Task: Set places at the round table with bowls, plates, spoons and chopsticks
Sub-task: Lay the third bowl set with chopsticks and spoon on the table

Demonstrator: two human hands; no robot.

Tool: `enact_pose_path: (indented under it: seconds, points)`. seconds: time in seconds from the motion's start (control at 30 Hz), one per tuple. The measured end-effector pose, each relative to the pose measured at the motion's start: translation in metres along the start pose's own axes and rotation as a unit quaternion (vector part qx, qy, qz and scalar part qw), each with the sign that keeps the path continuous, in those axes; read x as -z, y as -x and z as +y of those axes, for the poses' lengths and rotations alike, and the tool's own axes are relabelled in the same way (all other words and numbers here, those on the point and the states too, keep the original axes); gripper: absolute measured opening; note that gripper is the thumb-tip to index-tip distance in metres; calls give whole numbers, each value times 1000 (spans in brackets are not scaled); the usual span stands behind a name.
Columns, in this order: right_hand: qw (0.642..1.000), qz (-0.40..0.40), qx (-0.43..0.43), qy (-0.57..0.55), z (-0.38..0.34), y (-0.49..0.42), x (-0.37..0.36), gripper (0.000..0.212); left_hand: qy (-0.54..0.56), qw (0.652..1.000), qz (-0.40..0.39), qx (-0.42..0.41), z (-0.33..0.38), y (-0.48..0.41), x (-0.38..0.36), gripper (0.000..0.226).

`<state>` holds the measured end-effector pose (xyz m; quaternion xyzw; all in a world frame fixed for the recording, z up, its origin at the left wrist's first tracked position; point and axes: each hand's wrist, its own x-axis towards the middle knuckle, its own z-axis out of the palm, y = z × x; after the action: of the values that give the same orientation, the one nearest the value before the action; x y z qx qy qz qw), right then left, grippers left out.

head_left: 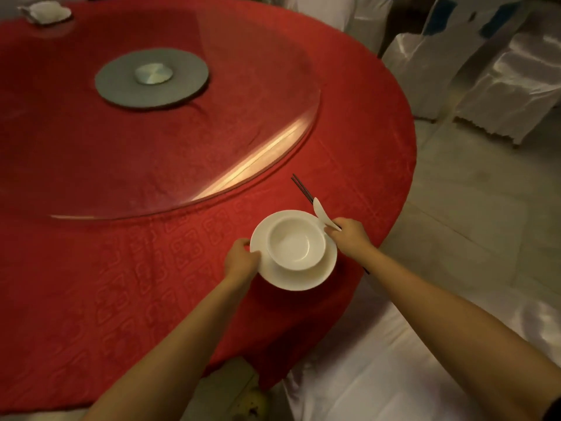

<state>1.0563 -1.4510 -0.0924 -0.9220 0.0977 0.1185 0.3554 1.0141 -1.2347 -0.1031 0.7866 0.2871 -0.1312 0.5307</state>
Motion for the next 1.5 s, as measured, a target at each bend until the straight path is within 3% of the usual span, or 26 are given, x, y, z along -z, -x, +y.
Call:
enact_pose_path:
  seconds: [0.1,0.23,0.37,0.63,0.7,0.8,0.87,0.97,1.07,1.27,1.5]
  points:
    - [999,-29,14,11,11,-23,-1,21,-32,998,52,14,-1,-3,-13,45]
    - [997,-55,47,27,20,-41,-3,35,-76,994,79,2,-8,-5,-27,44]
    - [994,-70,77,23,25,-51,-7,19,-129,986,104,-24,-12,-2,-31,42]
    - [991,-92,93,-33,32,-60,-1,24,-277,952,116,-55,-10,4,-32,33]
    - [991,-71,104,-51,35,-60,8,21,-282,945,150,-63,-4,10,-30,32]
    - [983,-59,76,-159,27,-64,27,9,-208,948,217,-101,15,27,-33,28]
    - [939,-101,33,-326,14,-65,41,19,-152,960,197,-128,33,42,-48,24]
    - [837,-178,16,-517,-8,-58,57,23,-16,997,12,-79,58,64,-89,27]
    - [794,-237,24,-559,-21,-49,63,24,143,983,-117,2,74,80,-116,27]
    - [782,-257,38,-567,-24,-49,66,25,270,955,-109,58,82,86,-117,30]
    - [841,-242,72,-479,-12,-40,50,24,315,940,-114,66,83,93,-126,19]
